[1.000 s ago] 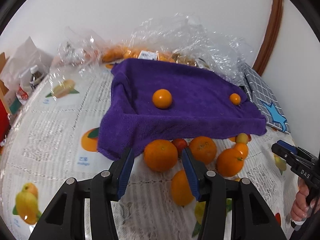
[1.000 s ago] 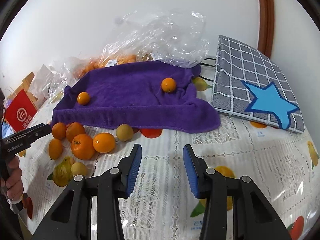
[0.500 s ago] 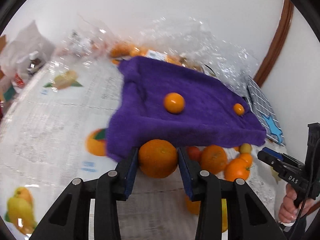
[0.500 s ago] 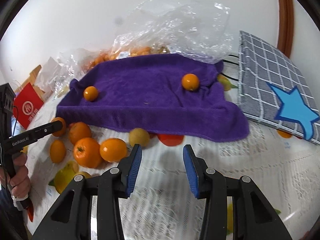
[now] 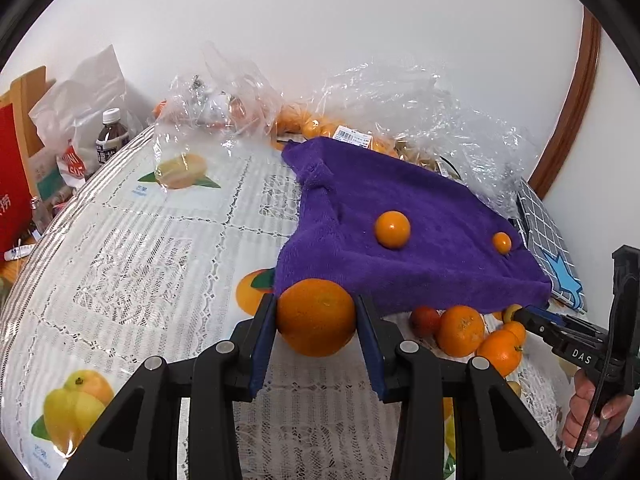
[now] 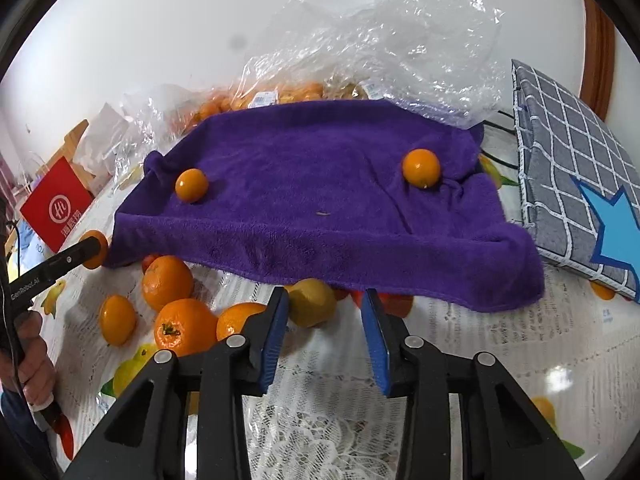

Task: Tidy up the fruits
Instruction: 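Grasp another large orange with the left tool while the right tool grasps a small brown fruit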

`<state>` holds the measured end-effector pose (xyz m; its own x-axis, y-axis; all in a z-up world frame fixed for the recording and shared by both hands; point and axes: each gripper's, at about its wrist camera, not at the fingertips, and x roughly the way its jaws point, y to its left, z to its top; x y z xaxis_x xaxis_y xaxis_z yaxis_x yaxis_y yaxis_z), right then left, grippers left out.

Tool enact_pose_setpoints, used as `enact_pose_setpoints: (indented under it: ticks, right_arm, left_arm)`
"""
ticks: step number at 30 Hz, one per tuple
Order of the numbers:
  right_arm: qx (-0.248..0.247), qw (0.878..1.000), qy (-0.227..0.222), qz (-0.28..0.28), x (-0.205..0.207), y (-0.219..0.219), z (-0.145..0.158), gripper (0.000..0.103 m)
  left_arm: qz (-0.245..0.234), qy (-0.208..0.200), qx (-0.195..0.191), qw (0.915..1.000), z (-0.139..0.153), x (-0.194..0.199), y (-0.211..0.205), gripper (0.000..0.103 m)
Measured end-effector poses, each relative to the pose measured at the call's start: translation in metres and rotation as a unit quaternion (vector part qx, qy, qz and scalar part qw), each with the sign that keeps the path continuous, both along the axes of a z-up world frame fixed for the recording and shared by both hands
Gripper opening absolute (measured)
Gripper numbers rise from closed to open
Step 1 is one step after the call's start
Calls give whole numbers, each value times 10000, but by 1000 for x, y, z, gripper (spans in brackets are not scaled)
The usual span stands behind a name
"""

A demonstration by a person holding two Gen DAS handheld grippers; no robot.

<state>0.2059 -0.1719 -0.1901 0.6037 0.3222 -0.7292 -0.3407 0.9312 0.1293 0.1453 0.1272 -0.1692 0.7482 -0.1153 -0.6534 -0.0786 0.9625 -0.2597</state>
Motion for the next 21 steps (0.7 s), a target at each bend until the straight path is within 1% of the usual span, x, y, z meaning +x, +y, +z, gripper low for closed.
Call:
enact_pose_setpoints:
  ticks: [4,5,6,9,11,15,18,21]
  right_arm:
    - [15,9999,138,4,8,3,-2,36]
    - [25,9999,162,-1,10,4,-3,34]
    - [30,9998,194,-7,12,4,-5,29]
    - [86,9998,167,-69,11,0,-6,29]
    - [70,9999,82,-134,6,-6,-3,29]
    - [-253,9992,-102,-280,-5,-26,0,29]
    - [-530,9982,-193,-209,-10,-34,-6,29]
    - [-508,9982,-239,-199,-15,-41,-9,29]
  left_arm:
    - [59,11,-39,10000,0,-2,2,38]
    - [70,-13,-48,10000,0,-3,3,38]
    - [79,-30,-51,10000,1,-4,4,38]
    - [129,-37,-38,9999,0,-5,4,38]
    - [160,48,-28,9999,-3,-3,5,38]
    - [182,148,-106,9997,-6,-1,6,38]
    - [137,144,-77,9998,-6,-1,3,38]
    - [88,186,-92,9997,-7,0,1,38]
